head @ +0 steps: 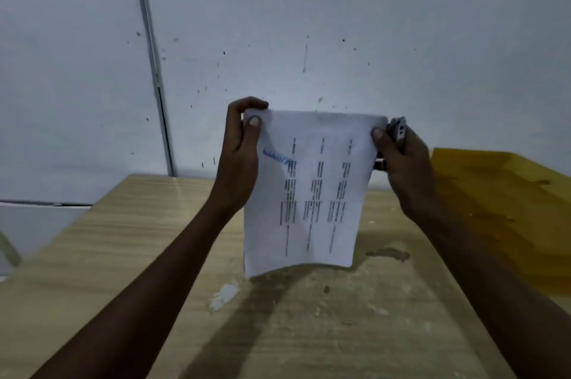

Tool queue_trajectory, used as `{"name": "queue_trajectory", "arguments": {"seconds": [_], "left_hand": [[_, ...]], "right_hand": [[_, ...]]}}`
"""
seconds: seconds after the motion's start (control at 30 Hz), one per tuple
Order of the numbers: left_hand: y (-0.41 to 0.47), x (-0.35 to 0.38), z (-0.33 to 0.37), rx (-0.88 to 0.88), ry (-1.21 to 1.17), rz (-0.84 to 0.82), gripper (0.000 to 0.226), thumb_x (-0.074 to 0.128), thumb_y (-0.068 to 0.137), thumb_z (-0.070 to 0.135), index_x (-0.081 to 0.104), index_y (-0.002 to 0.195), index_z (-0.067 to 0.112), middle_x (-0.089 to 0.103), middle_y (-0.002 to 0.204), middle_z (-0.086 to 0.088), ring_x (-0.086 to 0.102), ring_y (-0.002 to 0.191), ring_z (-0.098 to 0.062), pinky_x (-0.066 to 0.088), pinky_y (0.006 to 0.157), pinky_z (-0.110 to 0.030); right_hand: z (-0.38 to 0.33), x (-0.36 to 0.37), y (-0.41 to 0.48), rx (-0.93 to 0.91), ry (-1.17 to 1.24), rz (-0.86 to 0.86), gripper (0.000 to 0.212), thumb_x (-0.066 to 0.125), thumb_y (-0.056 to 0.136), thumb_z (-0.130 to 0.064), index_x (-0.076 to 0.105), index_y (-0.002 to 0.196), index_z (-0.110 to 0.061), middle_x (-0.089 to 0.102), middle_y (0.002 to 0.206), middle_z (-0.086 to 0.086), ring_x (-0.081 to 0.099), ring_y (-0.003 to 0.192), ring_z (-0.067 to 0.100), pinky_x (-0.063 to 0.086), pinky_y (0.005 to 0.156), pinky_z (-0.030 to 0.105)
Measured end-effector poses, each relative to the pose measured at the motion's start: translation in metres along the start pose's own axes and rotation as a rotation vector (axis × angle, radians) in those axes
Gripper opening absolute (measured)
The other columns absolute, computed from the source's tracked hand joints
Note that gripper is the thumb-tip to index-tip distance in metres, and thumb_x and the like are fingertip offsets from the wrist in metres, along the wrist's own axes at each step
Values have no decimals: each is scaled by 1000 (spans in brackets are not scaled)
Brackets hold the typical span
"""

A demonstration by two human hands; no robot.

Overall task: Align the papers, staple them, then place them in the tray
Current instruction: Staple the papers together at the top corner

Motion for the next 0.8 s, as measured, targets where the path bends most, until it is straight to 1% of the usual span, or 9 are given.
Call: {"name": "queue_trajectory", "arguments": {"seconds": [0.1, 0.17, 0.27, 0.33, 0.37, 0.43, 0.53, 0.7, 0.8], "left_hand": [[-16, -2, -6, -34, 25, 20, 23, 35, 108, 1, 51, 124, 1, 53, 112, 4, 53, 92, 15, 41, 81, -1], [-20, -3, -4, -49, 20, 32, 24, 35, 108, 1, 50, 126, 0, 54, 110, 8, 54, 87, 18, 43, 76, 0], [-23, -3, 2, -59, 18, 25, 26, 35, 108, 3, 49, 129, 0, 53, 110, 10, 54, 82, 19, 45, 71, 0], [-25, -2, 3, -70, 19, 28, 25, 35, 109, 5, 49, 129, 3, 53, 111, 10, 54, 84, 19, 45, 71, -1], [-25, -2, 3, -76, 17, 33, 24, 35, 109, 6, 49, 128, 4, 53, 111, 9, 54, 85, 18, 45, 72, -1], [-26, -4, 2, -84, 7, 44, 23, 36, 109, 8, 50, 127, 5, 53, 112, 7, 53, 85, 16, 44, 73, -1], [-27, -5, 3, -103, -18, 38, 22, 36, 109, 9, 50, 125, 7, 53, 107, 9, 53, 80, 15, 44, 68, -2], [-28, -8, 7, -94, -37, 12, 15, 41, 109, 13, 52, 118, 15, 56, 104, 17, 54, 83, 12, 46, 73, -5], [-27, -9, 8, -96, -41, 0, 14, 42, 108, 13, 52, 117, 17, 56, 106, 15, 54, 84, 12, 46, 73, -5]], "right_hand": [[13, -1, -12, -2, -76, -47, 22, 55, 99, -20, 59, 103, 1, 68, 98, 22, 72, 82, 21, 59, 62, 25], [17, -2, -17, -36, -141, -62, 25, 53, 100, -21, 58, 108, 2, 67, 101, 24, 70, 87, 28, 60, 62, 27], [10, 1, -22, -145, -241, -32, 39, 51, 101, -24, 47, 140, -22, 66, 101, 11, 68, 87, 23, 62, 66, 36], [4, 3, -24, -308, -403, -9, 53, 49, 102, -26, 30, 151, -35, 57, 80, 4, 58, 67, 16, 53, 58, 29], [1, 4, -25, -372, -473, -10, 55, 48, 103, -26, 27, 153, -36, 56, 78, 0, 56, 64, 14, 51, 58, 26], [-3, 6, -28, -429, -570, -3, 52, 48, 103, -25, 32, 151, -35, 65, 97, 1, 62, 77, 14, 57, 66, 29], [-4, 7, -28, -475, -661, 22, 43, 50, 101, -23, 45, 143, -23, 65, 122, 3, 62, 100, 12, 57, 83, 34], [-6, 5, -25, -501, -718, -20, 44, 54, 99, -23, 48, 142, -18, 64, 123, 6, 61, 106, 14, 53, 87, 27], [-10, 4, -25, -527, -756, -22, 41, 56, 98, -21, 51, 138, -13, 65, 120, 10, 64, 103, 20, 50, 84, 24]]}}
Point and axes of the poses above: each hand's wrist, its own y-axis towards the middle knuckle, its own x-axis out of the palm, z = x × y, the point moved 2 cm from there along y, towards the middle knuckle
